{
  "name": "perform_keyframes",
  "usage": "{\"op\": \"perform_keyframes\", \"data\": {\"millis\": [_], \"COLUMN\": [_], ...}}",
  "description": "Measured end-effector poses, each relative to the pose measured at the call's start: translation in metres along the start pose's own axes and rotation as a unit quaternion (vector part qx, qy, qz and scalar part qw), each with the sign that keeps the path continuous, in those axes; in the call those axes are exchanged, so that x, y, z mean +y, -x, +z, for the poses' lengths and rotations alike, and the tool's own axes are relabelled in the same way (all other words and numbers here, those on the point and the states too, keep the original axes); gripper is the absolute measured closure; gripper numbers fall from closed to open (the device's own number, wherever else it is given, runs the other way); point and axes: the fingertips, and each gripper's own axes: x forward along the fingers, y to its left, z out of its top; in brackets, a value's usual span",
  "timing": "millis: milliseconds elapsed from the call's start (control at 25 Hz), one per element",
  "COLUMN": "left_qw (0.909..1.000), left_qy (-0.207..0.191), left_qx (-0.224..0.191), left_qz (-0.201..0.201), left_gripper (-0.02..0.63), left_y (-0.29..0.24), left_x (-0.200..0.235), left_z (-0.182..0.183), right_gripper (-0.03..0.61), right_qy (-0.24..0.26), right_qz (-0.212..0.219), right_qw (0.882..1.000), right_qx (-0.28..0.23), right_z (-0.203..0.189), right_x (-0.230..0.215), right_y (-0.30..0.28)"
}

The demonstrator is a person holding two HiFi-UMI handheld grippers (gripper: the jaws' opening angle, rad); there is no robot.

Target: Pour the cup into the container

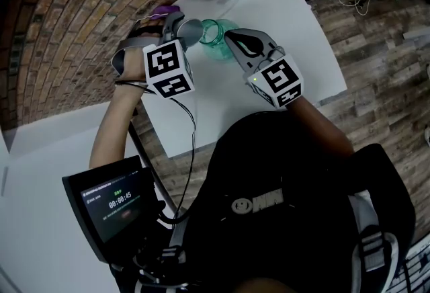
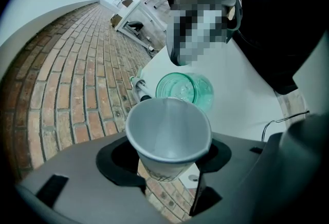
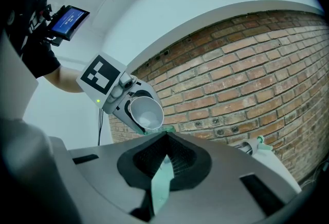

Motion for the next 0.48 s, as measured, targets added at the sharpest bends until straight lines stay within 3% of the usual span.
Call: {"op": "perform_keyframes", "data": {"millis": [480], "left_qw": [0.9999], "left_qy": [-0.009], "left_qx": [0.007], "left_qz": [0.001], "left_gripper": [0.327], "left_y": [-0.0002], "left_x": [0.001], "left_z": [-0.0003], "right_gripper": [0.583], "right_qy": [0.0], "right_qz": [0.0], "right_qw": [1.0], "right_qx": [-0.002], "right_z": [0.0013], "right_x": [0.0002], "right_y": [-0.0002]}}
